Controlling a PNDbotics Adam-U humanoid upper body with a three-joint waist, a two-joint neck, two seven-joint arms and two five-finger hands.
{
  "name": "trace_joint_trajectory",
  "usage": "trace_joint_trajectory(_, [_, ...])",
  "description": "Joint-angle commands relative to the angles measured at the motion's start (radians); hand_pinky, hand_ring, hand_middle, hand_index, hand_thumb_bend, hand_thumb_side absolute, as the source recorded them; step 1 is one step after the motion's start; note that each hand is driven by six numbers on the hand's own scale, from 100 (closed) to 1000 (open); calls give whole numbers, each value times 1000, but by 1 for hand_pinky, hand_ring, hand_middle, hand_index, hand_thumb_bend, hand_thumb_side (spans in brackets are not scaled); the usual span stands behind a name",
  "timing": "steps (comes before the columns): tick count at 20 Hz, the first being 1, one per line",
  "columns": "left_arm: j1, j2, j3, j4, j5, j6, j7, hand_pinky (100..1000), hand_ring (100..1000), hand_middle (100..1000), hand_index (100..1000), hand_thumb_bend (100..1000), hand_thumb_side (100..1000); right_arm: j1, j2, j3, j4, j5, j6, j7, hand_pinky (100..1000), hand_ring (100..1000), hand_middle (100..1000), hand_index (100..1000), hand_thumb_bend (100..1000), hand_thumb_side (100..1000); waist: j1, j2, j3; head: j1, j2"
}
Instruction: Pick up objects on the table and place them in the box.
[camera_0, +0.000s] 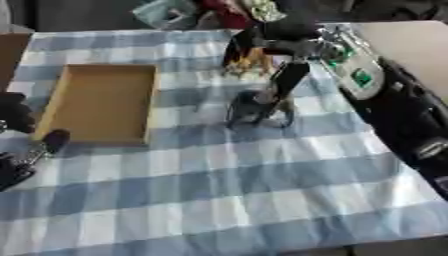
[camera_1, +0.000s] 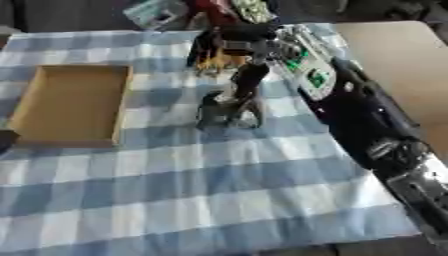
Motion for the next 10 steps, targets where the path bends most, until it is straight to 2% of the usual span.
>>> trace_joint_trajectory(1, [-4, 20, 4, -11, -1, -1, 0, 529, 539, 515, 675, 804, 308, -27, -12, -20, -36, -29, 10, -3, 718, 751, 755, 806, 424, 376, 4, -21, -1, -6, -12])
trace_joint_trajectory(10, [-4, 21, 5, -10, -1, -1, 1, 530, 539, 515, 675, 804, 308, -35, -22, -27, -78, -73, 35, 1, 717, 751, 754, 807, 421, 373, 2, -20, -2, -10, -11])
